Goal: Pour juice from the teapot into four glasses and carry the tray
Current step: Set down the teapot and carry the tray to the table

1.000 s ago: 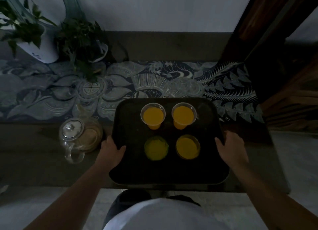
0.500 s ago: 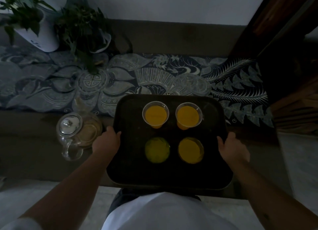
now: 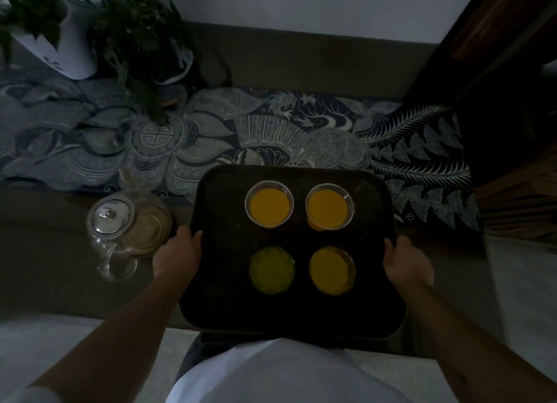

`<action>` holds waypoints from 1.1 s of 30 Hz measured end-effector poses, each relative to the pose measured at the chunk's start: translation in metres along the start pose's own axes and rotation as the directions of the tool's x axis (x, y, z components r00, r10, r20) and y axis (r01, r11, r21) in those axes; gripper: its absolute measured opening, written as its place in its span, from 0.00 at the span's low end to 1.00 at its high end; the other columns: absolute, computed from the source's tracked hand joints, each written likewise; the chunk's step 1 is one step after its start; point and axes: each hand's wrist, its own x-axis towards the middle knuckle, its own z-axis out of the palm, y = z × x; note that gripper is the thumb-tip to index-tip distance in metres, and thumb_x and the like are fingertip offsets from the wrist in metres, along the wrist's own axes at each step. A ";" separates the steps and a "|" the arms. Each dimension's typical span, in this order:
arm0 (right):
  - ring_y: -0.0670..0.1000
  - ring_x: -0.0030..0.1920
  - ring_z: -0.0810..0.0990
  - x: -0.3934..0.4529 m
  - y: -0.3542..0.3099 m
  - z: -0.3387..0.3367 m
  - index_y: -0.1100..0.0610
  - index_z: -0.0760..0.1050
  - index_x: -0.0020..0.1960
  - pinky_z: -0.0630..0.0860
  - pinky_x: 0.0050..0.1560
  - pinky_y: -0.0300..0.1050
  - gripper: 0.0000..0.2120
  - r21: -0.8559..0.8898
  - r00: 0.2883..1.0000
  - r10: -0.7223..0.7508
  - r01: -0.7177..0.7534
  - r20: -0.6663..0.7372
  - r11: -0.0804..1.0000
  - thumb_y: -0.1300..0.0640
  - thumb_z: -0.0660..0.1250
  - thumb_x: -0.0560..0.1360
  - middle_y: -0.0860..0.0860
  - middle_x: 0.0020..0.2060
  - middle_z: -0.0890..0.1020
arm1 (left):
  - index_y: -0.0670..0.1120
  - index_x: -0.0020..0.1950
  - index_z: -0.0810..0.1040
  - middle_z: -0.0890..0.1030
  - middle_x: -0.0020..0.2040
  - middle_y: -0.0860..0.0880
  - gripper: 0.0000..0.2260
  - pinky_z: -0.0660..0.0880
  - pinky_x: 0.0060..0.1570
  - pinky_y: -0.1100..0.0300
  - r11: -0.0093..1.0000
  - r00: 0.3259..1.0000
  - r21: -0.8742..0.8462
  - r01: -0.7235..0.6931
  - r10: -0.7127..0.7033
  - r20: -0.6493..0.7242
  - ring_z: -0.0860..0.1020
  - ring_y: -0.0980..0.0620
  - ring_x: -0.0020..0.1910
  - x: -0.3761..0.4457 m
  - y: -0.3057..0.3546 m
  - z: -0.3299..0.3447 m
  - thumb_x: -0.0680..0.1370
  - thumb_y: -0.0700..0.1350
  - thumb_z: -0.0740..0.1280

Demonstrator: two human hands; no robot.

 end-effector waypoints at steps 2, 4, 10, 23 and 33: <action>0.58 0.33 0.72 0.000 0.001 0.001 0.52 0.60 0.39 0.67 0.34 0.50 0.16 0.007 1.000 0.000 0.001 -0.012 1.000 0.42 0.52 0.78 0.49 0.28 0.64 | 0.46 0.46 0.65 0.81 0.43 0.39 0.14 0.69 0.36 0.51 1.000 1.000 -0.009 0.003 -0.003 0.004 0.81 0.35 0.43 -0.002 0.001 -0.001 0.83 0.56 0.54; 0.60 0.34 0.74 0.000 0.003 0.002 0.53 0.61 0.39 0.67 0.34 0.49 0.17 0.009 1.000 -0.005 0.005 -0.029 1.000 0.42 0.53 0.78 0.49 0.28 0.64 | 0.46 0.46 0.65 0.81 0.44 0.39 0.15 0.70 0.37 0.51 1.000 1.000 -0.012 0.007 -0.007 0.009 0.81 0.35 0.43 -0.003 0.002 -0.004 0.83 0.56 0.54; 0.62 0.35 0.77 -0.009 0.016 0.003 0.55 0.63 0.39 0.69 0.33 0.49 0.17 0.052 0.999 -0.028 0.030 -0.041 0.998 0.43 0.54 0.79 0.52 0.30 0.68 | 0.47 0.46 0.65 0.80 0.43 0.39 0.14 0.70 0.36 0.51 1.000 1.000 -0.011 -0.017 0.017 0.013 0.80 0.36 0.43 -0.006 0.006 -0.010 0.83 0.57 0.55; 0.56 0.31 0.71 -0.080 0.063 -0.014 0.54 0.64 0.40 0.69 0.33 0.49 0.16 0.163 0.977 0.195 -0.180 -0.081 0.970 0.43 0.54 0.79 0.51 0.28 0.69 | 0.44 0.52 0.72 0.81 0.44 0.40 0.18 0.71 0.36 0.52 0.968 0.970 0.070 -0.242 0.241 0.027 0.81 0.37 0.42 -0.008 0.049 -0.021 0.83 0.58 0.54; 0.59 0.33 0.76 -0.186 0.104 -0.004 0.58 0.67 0.41 0.74 0.34 0.51 0.17 0.240 0.852 0.511 -0.476 -0.111 0.846 0.45 0.55 0.80 0.56 0.31 0.75 | 0.41 0.51 0.73 0.80 0.45 0.38 0.20 0.77 0.44 0.45 0.832 0.825 0.021 -0.554 0.545 0.152 0.80 0.37 0.44 -0.007 0.112 -0.021 0.83 0.58 0.55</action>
